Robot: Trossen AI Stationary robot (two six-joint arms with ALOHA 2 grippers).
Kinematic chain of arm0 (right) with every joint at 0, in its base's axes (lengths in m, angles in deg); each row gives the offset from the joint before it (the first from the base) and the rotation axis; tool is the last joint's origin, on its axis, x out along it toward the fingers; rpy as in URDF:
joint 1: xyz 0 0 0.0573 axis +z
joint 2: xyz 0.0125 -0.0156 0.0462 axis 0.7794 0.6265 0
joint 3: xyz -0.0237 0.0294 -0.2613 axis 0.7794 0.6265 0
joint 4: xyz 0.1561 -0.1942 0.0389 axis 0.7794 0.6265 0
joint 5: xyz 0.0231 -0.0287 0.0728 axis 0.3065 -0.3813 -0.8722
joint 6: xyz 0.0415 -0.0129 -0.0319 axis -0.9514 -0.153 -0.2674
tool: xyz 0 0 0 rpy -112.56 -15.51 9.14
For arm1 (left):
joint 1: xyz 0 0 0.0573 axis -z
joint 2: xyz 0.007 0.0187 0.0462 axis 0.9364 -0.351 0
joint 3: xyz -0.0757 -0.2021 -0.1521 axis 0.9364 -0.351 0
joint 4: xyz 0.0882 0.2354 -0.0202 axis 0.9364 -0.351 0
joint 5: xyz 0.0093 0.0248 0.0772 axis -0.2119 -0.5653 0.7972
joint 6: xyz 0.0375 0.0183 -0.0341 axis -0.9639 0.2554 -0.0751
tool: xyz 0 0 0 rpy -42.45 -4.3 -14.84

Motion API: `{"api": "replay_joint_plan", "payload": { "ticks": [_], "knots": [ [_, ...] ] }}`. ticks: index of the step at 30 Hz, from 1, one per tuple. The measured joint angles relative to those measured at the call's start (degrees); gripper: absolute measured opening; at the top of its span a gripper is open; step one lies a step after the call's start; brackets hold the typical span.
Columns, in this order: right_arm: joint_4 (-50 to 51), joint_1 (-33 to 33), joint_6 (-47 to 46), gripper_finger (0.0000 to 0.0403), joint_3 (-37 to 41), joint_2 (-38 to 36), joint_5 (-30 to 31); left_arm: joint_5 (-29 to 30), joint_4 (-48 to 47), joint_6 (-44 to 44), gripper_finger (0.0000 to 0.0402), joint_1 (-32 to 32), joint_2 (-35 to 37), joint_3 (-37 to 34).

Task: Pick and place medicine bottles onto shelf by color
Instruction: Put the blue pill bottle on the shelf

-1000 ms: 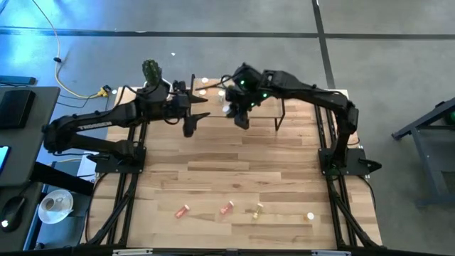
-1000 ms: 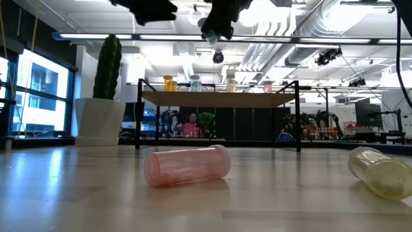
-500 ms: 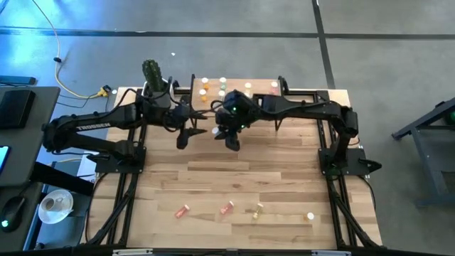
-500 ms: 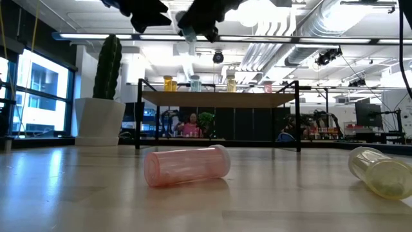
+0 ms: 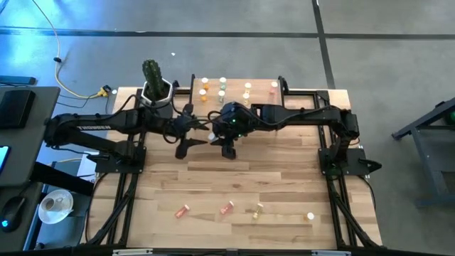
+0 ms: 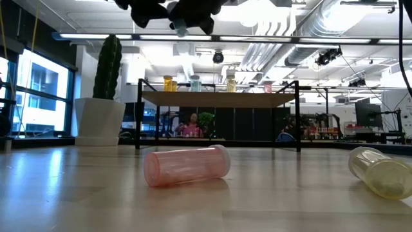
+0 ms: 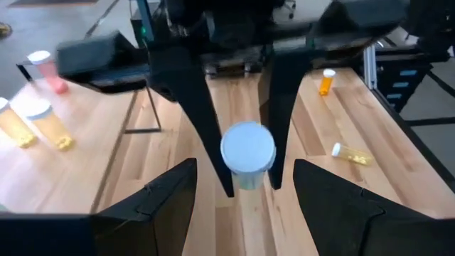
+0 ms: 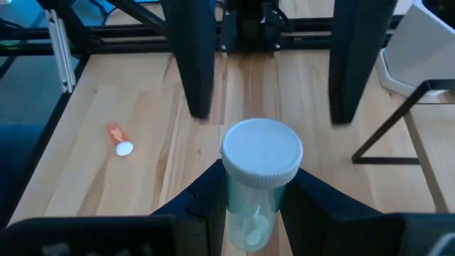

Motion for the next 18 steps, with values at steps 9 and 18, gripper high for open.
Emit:
{"api": "replay_joint_plan", "payload": {
  "ticks": [9, 18],
  "knots": [
    [-0.6, 0.1, 0.0, 0.0101, 0.0, 0.0, -0.2, 0.3, 4.0, 0.4, 0.0225, 0.7, -3.1, 0.0],
    [-0.3, 0.0, 0.1, 0.0101, 0.0, 0.0, -0.1, 2.8, 4.6, -0.1, 0.0225, 0.7, -3.6, 0.0]
  ]
}}
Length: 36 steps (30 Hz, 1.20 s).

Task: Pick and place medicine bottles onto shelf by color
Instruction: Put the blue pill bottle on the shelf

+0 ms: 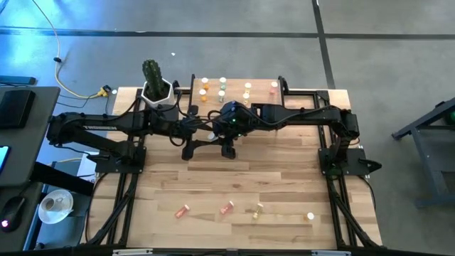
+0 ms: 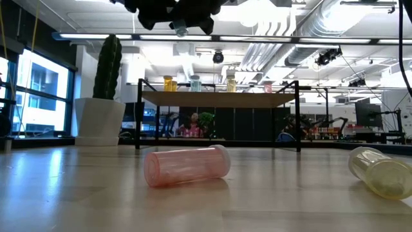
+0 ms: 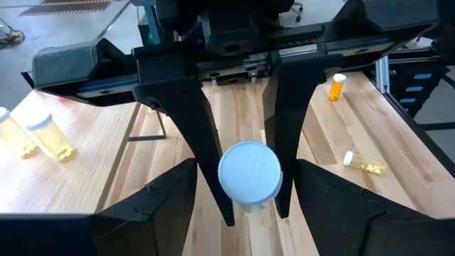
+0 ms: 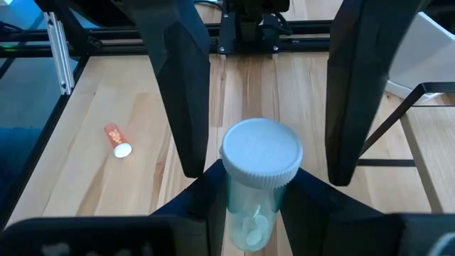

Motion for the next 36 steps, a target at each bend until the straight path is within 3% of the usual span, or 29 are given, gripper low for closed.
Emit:
{"api": "replay_joint_plan", "payload": {
  "ticks": [5, 19, 31, 36],
  "knots": [
    [0.0, 0.0, 0.0, 0.0101, 0.0, 0.0, 0.0, 0.0, 0.0, 0.0, 0.0216, 0.0, 0.0, 0.0],
    [0.1, -0.1, 0.0, 0.0101, 0.0, 0.0, -0.1, -0.2, -0.1, -1.3, 0.0123, 0.0, 0.1, 0.0],
    [0.6, -0.1, -1.0, 0.0102, 0.0, 0.0, -0.1, -0.2, -0.1, -1.5, 0.0118, 0.0, 0.1, 0.0],
    [1.0, -0.1, -1.4, 0.0125, 0.0, 0.0, -0.3, -0.2, -0.2, -1.5, 0.0118, 0.0, 0.1, 0.0]
  ]
}}
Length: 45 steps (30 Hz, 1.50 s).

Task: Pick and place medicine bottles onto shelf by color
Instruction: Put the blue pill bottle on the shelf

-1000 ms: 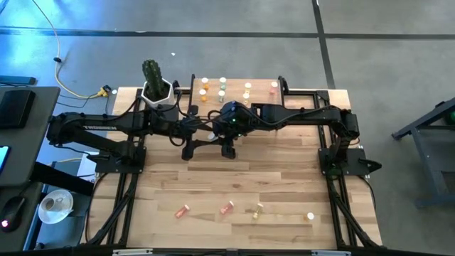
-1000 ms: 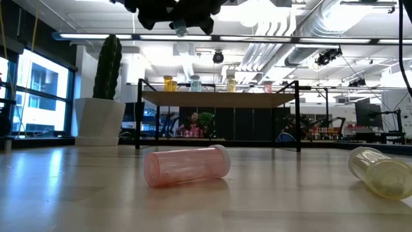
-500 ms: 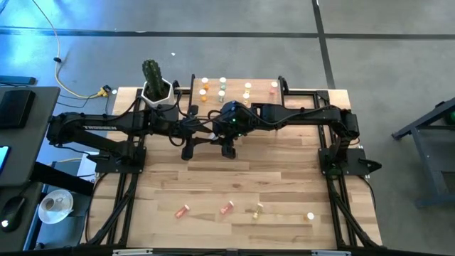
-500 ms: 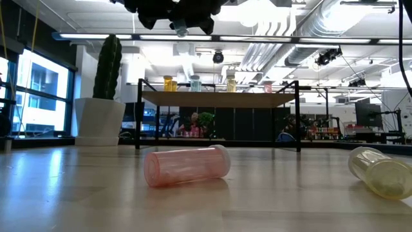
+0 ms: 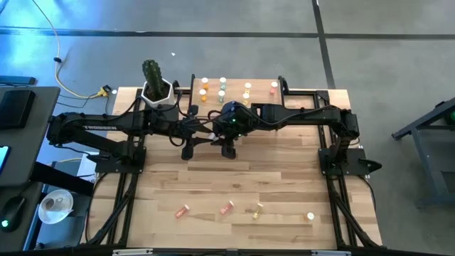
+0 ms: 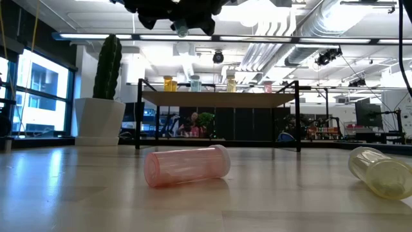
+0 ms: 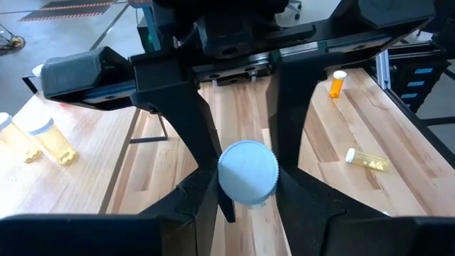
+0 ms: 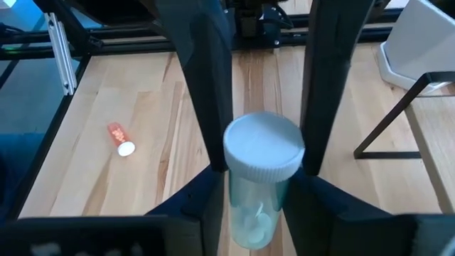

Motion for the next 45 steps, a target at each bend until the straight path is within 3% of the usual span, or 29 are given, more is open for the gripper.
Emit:
{"api": "replay_joint_plan", "payload": {
  "ticks": [9, 23, 26, 34, 45],
  "knots": [
    [2.3, -2.1, 0.1, 0.0175, -0.2, -1.6, 0.0, 1.7, -0.2, -1.4, 0.0117, -0.6, 0.0, 0.0],
    [6.4, -8.3, 6.5, 0.0179, -0.2, -9.7, 0.1, 8.8, 0.7, -5.8, 0.0117, -7.4, 0.0, 0.0],
    [7.4, -10.0, 8.0, 0.0179, -0.2, -11.3, 1.6, 8.5, 2.5, -6.1, 0.0117, -9.9, 0.0, 0.0],
    [9.1, -14.5, 8.5, 0.0179, -0.2, -13.6, 13.7, 6.1, 2.9, -8.7, 0.0117, -15.4, -1.3, 2.5],
    [13.2, -18.4, 8.4, 0.0179, -0.2, -13.8, 14.4, 3.8, -3.9, -12.1, 0.0117, -18.6, -10.9, 11.9]
  ]
}}
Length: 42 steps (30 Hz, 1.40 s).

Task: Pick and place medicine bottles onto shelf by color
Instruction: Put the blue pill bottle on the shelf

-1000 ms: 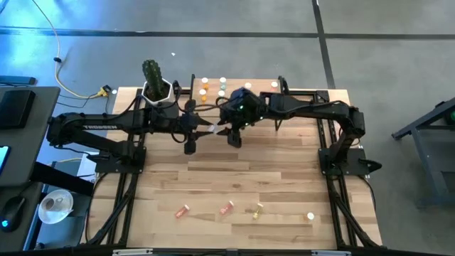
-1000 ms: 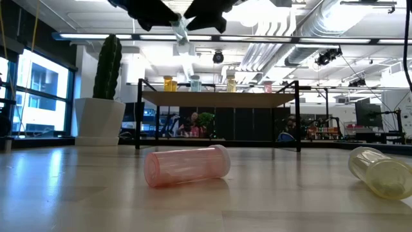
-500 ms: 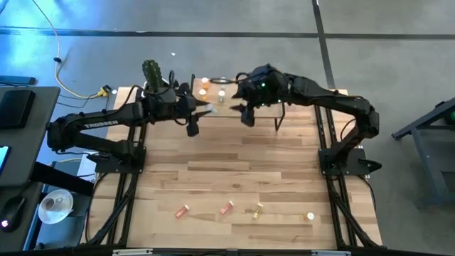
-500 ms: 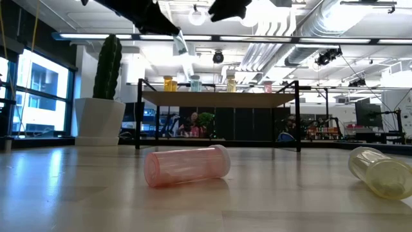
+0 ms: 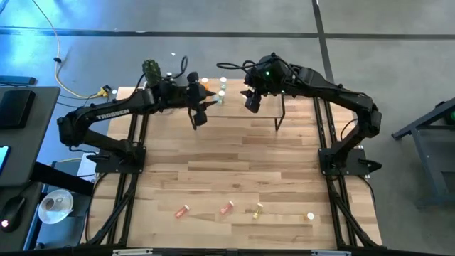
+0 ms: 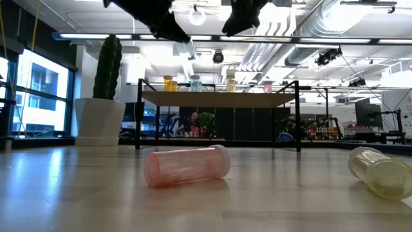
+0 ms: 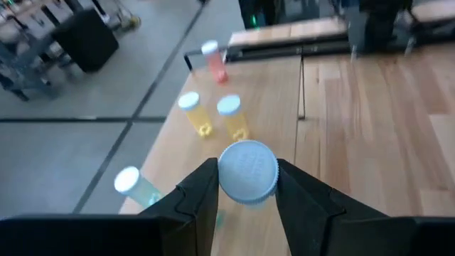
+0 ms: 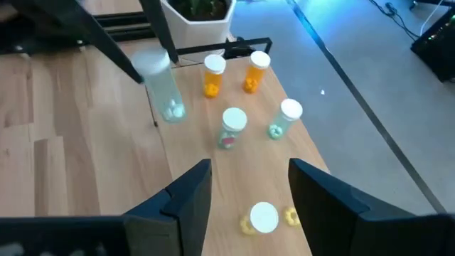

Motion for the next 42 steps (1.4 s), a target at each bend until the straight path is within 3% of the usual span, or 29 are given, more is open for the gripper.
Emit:
{"api": "replay_joint_plan", "payload": {
  "ticks": [12, 25, 42],
  "knots": [
    [1.4, 0.0, 0.0, 0.0179, 0.0, 0.0, 0.0, 0.0, -6.2, -0.3, 0.0117, 0.0, -8.9, 6.0],
    [2.3, 0.0, 0.5, 0.0179, 0.0, 0.0, 0.0, -4.5, -7.4, 4.3, 0.0117, -3.4, -10.6, 6.4],
    [2.3, 0.0, 0.6, 0.0179, 0.0, 0.0, 0.0, -3.9, -8.2, 4.6, 0.0117, -3.7, -13.1, 6.4]
  ]
}}
